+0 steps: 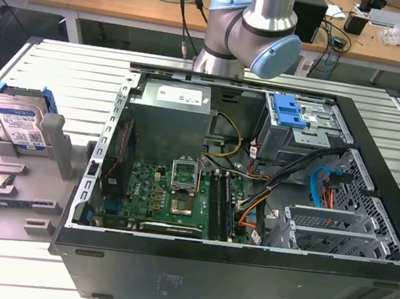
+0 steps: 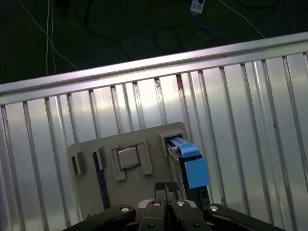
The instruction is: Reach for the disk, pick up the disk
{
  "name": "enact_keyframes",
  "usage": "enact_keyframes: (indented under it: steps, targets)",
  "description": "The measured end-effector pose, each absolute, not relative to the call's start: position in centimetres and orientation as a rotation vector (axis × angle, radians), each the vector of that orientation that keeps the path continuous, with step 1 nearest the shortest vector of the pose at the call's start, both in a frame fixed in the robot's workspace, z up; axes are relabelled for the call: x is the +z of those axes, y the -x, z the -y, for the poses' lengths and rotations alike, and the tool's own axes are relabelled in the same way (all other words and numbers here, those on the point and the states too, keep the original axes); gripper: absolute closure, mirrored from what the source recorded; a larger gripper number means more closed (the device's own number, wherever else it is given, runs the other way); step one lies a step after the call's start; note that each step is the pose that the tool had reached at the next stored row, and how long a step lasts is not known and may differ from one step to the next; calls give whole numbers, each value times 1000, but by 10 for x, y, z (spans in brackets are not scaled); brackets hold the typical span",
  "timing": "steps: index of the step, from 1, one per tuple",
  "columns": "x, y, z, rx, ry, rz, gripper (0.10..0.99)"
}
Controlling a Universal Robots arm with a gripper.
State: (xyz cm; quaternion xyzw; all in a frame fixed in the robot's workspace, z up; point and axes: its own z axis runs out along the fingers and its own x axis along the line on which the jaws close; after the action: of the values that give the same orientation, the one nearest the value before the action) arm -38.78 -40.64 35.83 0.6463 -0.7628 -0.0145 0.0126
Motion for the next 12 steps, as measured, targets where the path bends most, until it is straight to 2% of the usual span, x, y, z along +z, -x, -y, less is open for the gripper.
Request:
enact_keyframes:
  steps: [12]
  targets:
    - [358, 388, 406, -42, -2189, 2214, 980]
